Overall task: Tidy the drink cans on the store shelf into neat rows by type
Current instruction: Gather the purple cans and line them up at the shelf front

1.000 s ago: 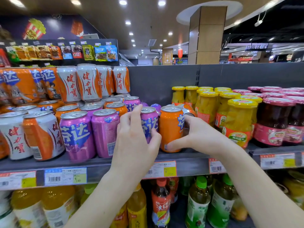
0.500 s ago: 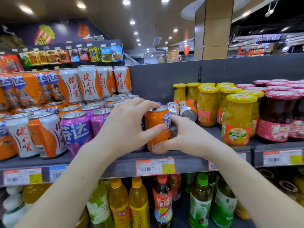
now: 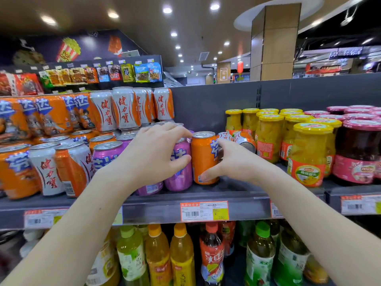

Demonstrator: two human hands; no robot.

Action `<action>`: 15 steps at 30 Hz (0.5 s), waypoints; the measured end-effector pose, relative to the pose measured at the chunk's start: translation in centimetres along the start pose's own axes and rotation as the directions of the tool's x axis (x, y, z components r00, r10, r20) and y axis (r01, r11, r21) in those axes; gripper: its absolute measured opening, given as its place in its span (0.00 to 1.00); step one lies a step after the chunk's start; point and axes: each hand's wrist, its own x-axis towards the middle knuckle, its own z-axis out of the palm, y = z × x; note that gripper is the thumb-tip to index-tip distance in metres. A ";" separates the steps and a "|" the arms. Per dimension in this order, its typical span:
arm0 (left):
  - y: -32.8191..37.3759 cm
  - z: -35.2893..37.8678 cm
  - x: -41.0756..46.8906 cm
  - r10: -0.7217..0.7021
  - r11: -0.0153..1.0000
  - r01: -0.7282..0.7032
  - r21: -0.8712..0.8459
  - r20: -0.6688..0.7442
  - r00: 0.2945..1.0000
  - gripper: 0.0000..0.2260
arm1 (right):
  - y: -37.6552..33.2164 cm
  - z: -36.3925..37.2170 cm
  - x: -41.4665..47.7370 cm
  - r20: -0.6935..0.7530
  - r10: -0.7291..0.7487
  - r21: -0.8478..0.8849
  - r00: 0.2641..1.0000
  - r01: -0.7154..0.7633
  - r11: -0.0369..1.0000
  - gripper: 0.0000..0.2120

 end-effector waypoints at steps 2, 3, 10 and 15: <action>0.2 -0.4 0.4 -0.006 1.000 0.006 0.000 0.010 1.000 0.25 | -0.1 -0.2 0.3 0.014 0.007 0.000 1.000 -0.007 1.000 0.40; 0.3 -0.6 0.8 -0.016 1.000 0.016 -0.006 0.024 1.000 0.28 | -0.1 -0.1 0.3 0.013 0.009 -0.005 1.000 -0.009 1.000 0.40; 0.2 -1.5 3.0 -0.055 0.988 0.083 -0.133 0.199 0.978 0.26 | 0.4 -0.1 -0.5 -0.105 0.064 -0.057 0.992 -0.070 0.996 0.38; -0.9 -1.5 3.4 -0.074 0.984 0.109 -0.142 0.235 0.969 0.21 | 1.7 -1.4 -0.9 -0.286 0.168 -0.120 0.943 -0.209 0.970 0.42</action>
